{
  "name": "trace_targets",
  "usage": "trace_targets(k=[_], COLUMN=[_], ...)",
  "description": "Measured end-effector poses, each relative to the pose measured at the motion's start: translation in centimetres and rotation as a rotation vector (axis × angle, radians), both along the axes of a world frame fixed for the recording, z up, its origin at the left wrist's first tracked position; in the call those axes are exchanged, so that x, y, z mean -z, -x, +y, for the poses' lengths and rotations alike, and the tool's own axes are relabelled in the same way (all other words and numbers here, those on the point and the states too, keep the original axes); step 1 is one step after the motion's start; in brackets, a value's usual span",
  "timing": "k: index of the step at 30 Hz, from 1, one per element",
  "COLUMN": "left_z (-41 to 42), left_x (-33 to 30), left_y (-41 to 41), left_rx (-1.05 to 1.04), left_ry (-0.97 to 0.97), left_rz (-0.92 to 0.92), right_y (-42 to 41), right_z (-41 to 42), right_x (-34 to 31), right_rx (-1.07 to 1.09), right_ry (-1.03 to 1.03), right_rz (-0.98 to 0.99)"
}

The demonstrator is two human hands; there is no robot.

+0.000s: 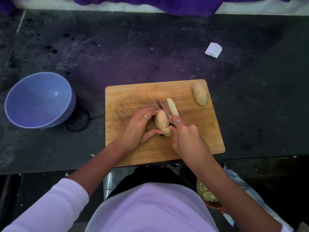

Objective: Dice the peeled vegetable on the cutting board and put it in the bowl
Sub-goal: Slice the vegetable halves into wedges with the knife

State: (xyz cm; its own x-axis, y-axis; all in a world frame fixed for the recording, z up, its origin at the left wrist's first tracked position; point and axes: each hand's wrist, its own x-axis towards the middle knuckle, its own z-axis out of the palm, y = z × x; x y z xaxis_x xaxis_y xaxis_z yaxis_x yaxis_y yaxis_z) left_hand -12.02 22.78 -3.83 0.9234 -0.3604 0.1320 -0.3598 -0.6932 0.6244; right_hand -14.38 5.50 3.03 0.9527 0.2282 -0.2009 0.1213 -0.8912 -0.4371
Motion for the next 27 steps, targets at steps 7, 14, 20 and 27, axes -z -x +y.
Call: trace_targets(k=[7, 14, 20, 27], left_z=[-0.3, -0.5, -0.5, -0.6], left_x=[0.3, 0.6, 0.5, 0.3], left_y=[0.0, -0.2, -0.3, -0.4], left_rx=[-0.08, -0.137, -0.134, -0.123], left_ry=[-0.026, -0.044, -0.013, 0.014], left_rz=[0.014, -0.03, -0.024, -0.022], right_y=[-1.2, -1.7, -0.6, -1.9], right_z=[1.1, 0.7, -0.6, 0.7], right_x=[-0.3, -0.9, -1.6, -0.2], right_rx=[0.051, -0.027, -0.066, -0.089], right_ry=[-0.111, -0.023, 0.05, -0.005], right_rz=[0.029, 0.003, -0.018, -0.041])
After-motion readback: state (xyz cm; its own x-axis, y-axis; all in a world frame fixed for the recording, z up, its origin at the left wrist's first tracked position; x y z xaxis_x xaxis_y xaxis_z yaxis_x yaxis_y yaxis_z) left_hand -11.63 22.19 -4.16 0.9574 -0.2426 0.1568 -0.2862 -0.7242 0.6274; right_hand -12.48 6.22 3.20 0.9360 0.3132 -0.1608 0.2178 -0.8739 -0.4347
